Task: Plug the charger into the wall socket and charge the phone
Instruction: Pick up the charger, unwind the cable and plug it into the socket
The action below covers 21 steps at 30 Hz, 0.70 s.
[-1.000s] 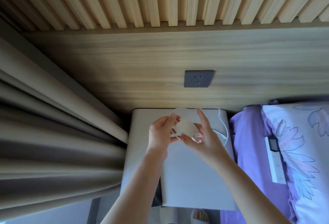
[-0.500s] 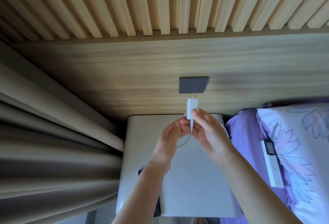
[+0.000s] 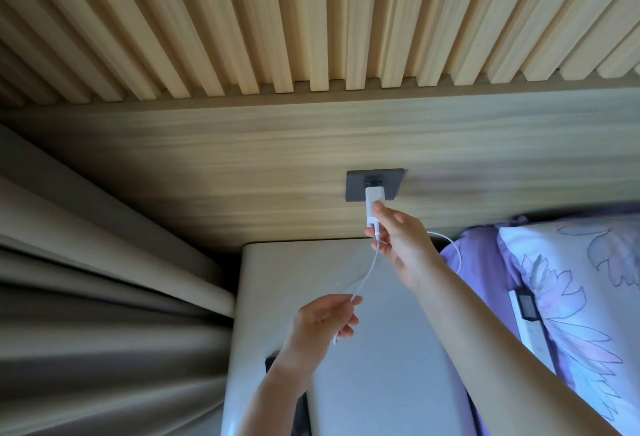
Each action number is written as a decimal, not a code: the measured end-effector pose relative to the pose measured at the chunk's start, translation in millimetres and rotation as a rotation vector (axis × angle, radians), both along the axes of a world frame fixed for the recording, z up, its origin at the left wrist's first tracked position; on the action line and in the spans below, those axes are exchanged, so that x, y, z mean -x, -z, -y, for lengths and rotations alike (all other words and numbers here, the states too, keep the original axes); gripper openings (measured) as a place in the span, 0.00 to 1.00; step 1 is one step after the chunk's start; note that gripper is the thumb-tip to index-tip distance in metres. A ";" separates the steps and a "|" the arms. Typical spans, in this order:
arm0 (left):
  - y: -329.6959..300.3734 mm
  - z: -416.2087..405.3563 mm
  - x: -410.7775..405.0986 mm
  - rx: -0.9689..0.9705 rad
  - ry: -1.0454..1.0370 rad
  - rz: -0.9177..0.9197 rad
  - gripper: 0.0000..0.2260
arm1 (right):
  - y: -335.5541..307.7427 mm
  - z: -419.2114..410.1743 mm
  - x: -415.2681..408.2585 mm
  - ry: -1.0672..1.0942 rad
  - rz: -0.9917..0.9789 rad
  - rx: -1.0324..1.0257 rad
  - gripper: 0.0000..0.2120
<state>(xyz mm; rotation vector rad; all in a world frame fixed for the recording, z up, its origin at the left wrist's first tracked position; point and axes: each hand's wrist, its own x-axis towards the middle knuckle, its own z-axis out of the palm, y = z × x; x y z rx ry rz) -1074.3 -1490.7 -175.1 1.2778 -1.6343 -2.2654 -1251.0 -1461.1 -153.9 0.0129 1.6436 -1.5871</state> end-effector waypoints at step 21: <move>13.2 9.7 1.7 -0.103 -0.049 -0.003 0.07 | 2.6 9.9 -0.9 0.269 0.109 0.130 0.11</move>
